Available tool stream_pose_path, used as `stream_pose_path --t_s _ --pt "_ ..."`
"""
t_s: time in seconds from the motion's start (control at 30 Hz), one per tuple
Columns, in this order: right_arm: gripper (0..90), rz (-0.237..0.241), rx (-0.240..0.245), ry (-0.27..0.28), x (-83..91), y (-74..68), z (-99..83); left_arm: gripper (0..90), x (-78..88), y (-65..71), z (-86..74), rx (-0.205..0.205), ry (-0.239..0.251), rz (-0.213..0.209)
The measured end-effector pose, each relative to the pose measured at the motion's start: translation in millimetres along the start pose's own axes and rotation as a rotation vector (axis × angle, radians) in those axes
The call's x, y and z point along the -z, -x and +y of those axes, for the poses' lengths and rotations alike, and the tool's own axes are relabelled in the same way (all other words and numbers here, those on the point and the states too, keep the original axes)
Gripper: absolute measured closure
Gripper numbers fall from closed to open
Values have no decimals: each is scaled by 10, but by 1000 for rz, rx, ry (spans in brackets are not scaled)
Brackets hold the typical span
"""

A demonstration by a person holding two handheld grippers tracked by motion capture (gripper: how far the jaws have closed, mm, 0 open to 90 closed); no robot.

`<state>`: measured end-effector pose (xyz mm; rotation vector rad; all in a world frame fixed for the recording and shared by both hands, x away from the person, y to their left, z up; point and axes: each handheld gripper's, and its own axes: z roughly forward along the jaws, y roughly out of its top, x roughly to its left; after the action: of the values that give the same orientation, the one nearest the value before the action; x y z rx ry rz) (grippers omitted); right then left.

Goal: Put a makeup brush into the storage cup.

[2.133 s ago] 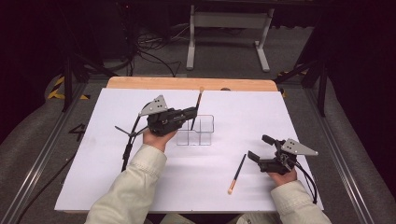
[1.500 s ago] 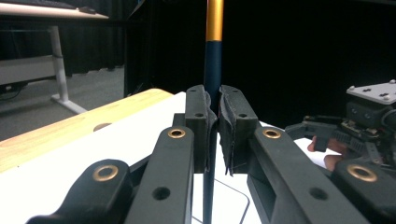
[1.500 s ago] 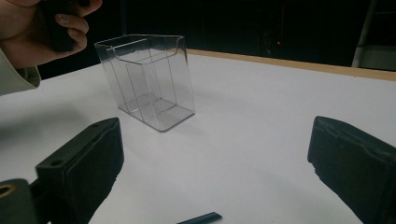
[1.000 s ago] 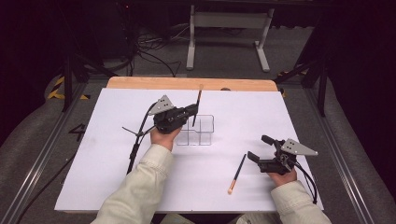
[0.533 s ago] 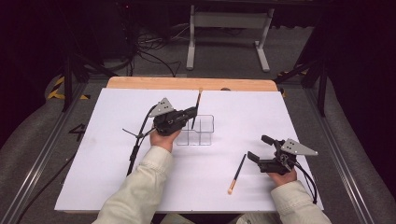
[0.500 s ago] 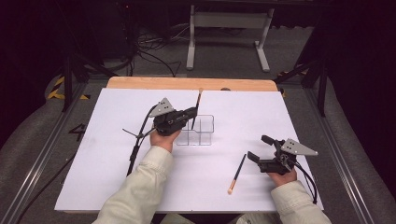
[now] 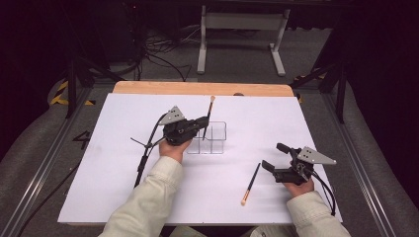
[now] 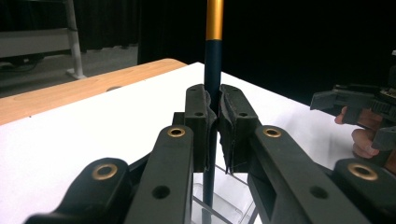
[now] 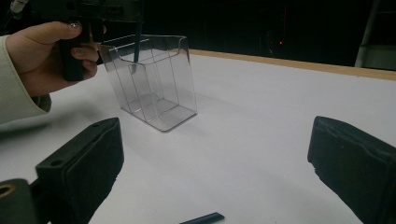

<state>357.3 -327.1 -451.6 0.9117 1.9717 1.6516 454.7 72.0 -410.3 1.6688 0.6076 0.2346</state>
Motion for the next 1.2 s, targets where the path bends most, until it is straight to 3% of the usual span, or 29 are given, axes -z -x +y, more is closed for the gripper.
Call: stream_pose_path --t_s 0.13,0.27,0.37,0.5,0.67,0.83,1.2 --pt "39 0 0 0 0 0 0 814 2 9 3 -12 -8 -3" --pt "39 0 1 0 1 -1 1 545 14 19 19 10 5 -32" --pt "39 -1 5 3 2 1 2 376 35 41 37 -5 4 -31" --pt "39 0 6 7 11 -1 8 224 134 88 97 -15 3 -42" --pt "29 6 14 11 24 -10 20 101 250 143 150 -28 7 -44" --pt "9 18 11 9 42 -17 32 44 416 206 181 -44 -3 -49" --pt "0 43 17 21 178 -46 129 38 708 277 182 -57 -9 -45"
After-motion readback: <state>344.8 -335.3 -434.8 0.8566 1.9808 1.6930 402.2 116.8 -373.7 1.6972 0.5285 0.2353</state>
